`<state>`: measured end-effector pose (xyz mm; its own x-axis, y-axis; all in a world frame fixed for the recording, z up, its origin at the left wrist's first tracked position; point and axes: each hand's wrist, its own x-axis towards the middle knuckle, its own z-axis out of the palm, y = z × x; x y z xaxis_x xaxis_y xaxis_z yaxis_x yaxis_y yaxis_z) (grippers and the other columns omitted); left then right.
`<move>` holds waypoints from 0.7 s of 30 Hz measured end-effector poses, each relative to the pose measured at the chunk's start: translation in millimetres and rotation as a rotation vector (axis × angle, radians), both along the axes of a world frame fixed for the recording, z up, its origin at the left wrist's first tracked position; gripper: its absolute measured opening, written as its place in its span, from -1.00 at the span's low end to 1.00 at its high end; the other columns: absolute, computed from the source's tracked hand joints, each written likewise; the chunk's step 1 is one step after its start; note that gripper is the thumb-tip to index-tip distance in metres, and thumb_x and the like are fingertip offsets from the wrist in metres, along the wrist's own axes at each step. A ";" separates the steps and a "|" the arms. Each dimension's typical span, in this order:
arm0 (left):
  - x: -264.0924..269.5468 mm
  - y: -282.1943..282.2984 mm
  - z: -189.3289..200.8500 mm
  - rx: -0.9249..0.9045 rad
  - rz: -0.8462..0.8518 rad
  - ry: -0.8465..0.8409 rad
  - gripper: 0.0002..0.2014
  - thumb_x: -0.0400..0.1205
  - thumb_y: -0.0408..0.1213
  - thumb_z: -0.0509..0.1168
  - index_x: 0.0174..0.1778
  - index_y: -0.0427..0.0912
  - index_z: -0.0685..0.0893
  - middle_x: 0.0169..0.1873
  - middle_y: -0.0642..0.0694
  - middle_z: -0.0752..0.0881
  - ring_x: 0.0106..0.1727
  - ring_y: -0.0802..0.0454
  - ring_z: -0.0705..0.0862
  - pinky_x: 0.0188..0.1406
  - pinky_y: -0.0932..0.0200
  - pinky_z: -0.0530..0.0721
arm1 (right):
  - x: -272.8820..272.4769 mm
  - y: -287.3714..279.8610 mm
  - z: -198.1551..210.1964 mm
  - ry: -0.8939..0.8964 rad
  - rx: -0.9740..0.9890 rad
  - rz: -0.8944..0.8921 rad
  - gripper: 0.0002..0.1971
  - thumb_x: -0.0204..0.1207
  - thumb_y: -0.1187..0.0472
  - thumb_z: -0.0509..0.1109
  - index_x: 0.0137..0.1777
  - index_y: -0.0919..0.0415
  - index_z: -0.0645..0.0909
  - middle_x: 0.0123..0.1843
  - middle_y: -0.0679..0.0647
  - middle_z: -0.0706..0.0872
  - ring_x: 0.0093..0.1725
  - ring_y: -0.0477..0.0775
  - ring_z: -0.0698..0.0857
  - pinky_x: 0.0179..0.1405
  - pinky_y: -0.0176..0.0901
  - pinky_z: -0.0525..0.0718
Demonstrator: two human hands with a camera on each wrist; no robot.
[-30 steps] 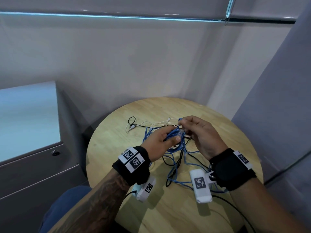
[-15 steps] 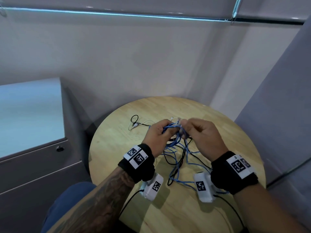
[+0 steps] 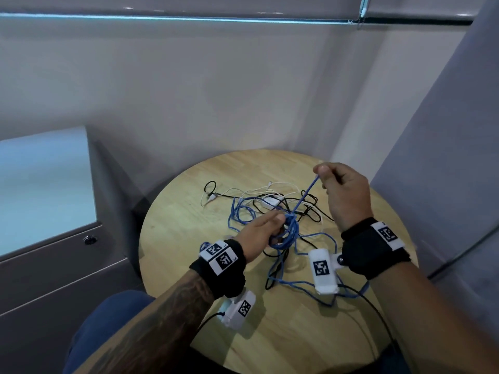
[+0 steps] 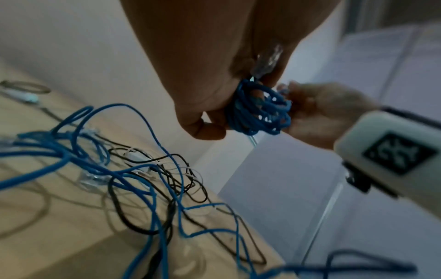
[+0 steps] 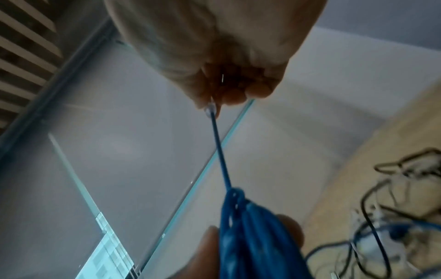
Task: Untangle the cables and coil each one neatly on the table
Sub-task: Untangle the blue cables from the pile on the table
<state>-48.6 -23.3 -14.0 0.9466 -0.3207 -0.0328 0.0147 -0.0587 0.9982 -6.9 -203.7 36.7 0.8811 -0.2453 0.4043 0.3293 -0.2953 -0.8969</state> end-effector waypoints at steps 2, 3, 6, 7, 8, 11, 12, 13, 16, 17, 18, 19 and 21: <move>-2.7 -1.6 -2.0 0.058 -0.044 -0.029 -0.74 0.81 -0.22 0.04 -0.14 -0.01 0.56 -0.35 0.00 0.37 -0.36 0.09 0.35 -0.23 0.18 0.36 | 1.3 -1.4 -7.5 0.002 -0.007 -0.050 -0.85 0.66 0.22 0.38 -0.02 0.18 0.79 -0.11 -0.05 0.78 -0.24 -0.37 0.61 0.04 -0.19 0.63; -2.9 -1.6 -1.5 0.072 -0.062 -0.049 -0.76 0.81 -0.23 0.04 -0.09 -0.04 0.57 -0.35 0.01 0.41 -0.36 0.10 0.38 -0.23 0.18 0.39 | 3.2 -2.6 -10.1 0.001 0.002 -0.069 -0.86 0.65 0.21 0.38 -0.04 0.16 0.79 -0.12 -0.04 0.78 -0.24 -0.35 0.61 0.04 -0.17 0.63; -2.2 1.2 3.1 0.034 -0.062 -0.077 -0.80 0.78 -0.31 0.13 -0.03 -0.12 0.66 -0.35 0.00 0.59 -0.33 0.10 0.57 -0.29 0.21 0.47 | 6.8 -5.2 -8.8 -0.013 0.051 -0.064 -0.85 0.67 0.20 0.36 -0.05 0.12 0.76 -0.18 -0.01 0.74 -0.24 -0.20 0.62 -0.07 -0.21 0.60; -2.0 2.8 5.5 -0.006 -0.053 -0.073 -0.82 0.76 -0.37 0.17 -0.01 -0.19 0.69 -0.34 -0.01 0.65 -0.34 0.12 0.62 -0.32 0.26 0.52 | 6.7 -5.3 -7.6 -0.014 0.053 -0.031 -0.85 0.68 0.21 0.35 -0.03 0.14 0.75 -0.18 0.00 0.73 -0.24 -0.16 0.63 -0.10 -0.22 0.60; -1.3 5.3 5.9 -0.068 -0.033 -0.052 -0.83 0.74 -0.43 0.19 0.06 -0.31 0.70 -0.34 -0.03 0.70 -0.36 0.14 0.66 -0.36 0.32 0.56 | 5.5 -5.6 -7.4 -0.008 0.060 0.022 -0.86 0.68 0.23 0.35 0.00 0.18 0.75 -0.18 0.00 0.73 -0.24 -0.14 0.65 -0.14 -0.23 0.61; 0.0 13.0 9.0 -0.223 0.068 0.022 -0.75 0.71 -0.50 0.19 0.25 -0.51 0.63 -0.23 -0.15 0.74 -0.29 0.10 0.74 -0.36 0.29 0.71 | -1.5 -5.2 -11.1 0.024 0.090 0.189 -0.89 0.66 0.33 0.37 0.08 0.15 0.68 -0.22 0.06 0.70 -0.27 -0.10 0.66 -0.23 -0.30 0.63; 1.4 13.7 9.6 -0.264 0.086 0.042 -0.75 0.71 -0.47 0.20 0.25 -0.49 0.63 -0.15 -0.21 0.74 -0.19 0.03 0.76 -0.23 0.15 0.78 | -2.3 -4.7 -15.3 0.045 0.073 0.219 -0.86 0.65 0.36 0.36 0.09 0.12 0.66 -0.24 0.08 0.68 -0.28 -0.09 0.65 -0.24 -0.32 0.63; 2.6 14.0 10.7 -0.291 0.102 0.056 -0.76 0.71 -0.44 0.20 0.22 -0.45 0.65 -0.08 -0.24 0.73 -0.09 -0.05 0.74 -0.06 -0.02 0.80 | -3.2 -2.9 -19.4 0.072 0.042 0.251 -0.85 0.66 0.37 0.36 0.09 0.11 0.66 -0.24 0.07 0.68 -0.28 -0.10 0.65 -0.23 -0.34 0.63; 5.5 11.4 11.6 -0.295 0.165 0.058 -0.80 0.73 -0.40 0.20 0.11 -0.27 0.73 -0.04 -0.21 0.76 0.00 -0.12 0.70 0.15 -0.26 0.69 | -5.0 9.6 -36.3 0.178 -0.072 0.365 -0.89 0.67 0.32 0.37 0.07 0.14 0.70 -0.13 0.04 0.77 -0.17 -0.11 0.70 -0.09 -0.26 0.68; 6.3 10.3 11.2 -0.270 0.179 0.035 -0.79 0.73 -0.39 0.21 0.11 -0.24 0.76 -0.05 -0.19 0.78 -0.01 -0.12 0.69 0.17 -0.33 0.67 | -5.9 14.6 -41.1 0.231 -0.080 0.384 -0.90 0.67 0.29 0.38 0.08 0.15 0.72 -0.08 0.03 0.79 -0.12 -0.11 0.71 -0.07 -0.20 0.70; 6.4 9.4 11.2 -0.240 0.191 0.002 -0.79 0.72 -0.38 0.22 0.11 -0.23 0.77 -0.12 -0.14 0.80 -0.07 -0.07 0.70 0.17 -0.37 0.66 | -7.1 19.1 -44.2 0.298 -0.043 0.386 -0.89 0.67 0.26 0.38 0.09 0.15 0.74 -0.05 0.01 0.80 -0.10 -0.09 0.72 -0.09 -0.15 0.70; 5.7 9.6 12.0 -0.198 0.208 -0.037 -0.80 0.72 -0.39 0.23 0.12 -0.26 0.77 -0.27 -0.03 0.80 -0.21 0.04 0.70 0.13 -0.32 0.68 | -9.2 23.1 -44.9 0.376 0.044 0.386 -0.87 0.67 0.24 0.39 0.11 0.15 0.75 -0.05 -0.01 0.80 -0.11 -0.08 0.71 -0.12 -0.13 0.66; 4.9 10.2 12.6 -0.122 0.243 -0.102 -0.80 0.72 -0.44 0.22 0.15 -0.38 0.72 -0.57 0.18 0.69 -0.51 0.32 0.59 -0.14 0.13 0.70 | -11.2 27.0 -44.6 0.528 0.263 0.428 -0.84 0.66 0.24 0.39 0.14 0.15 0.77 -0.07 0.01 0.80 -0.14 -0.04 0.70 -0.12 -0.13 0.57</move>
<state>-43.6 -13.1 -1.4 0.9927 -0.0794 0.0913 -0.0871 0.0553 0.9947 -18.1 -176.8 -7.9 0.9829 0.1342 -0.1264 -0.1288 0.0091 -0.9916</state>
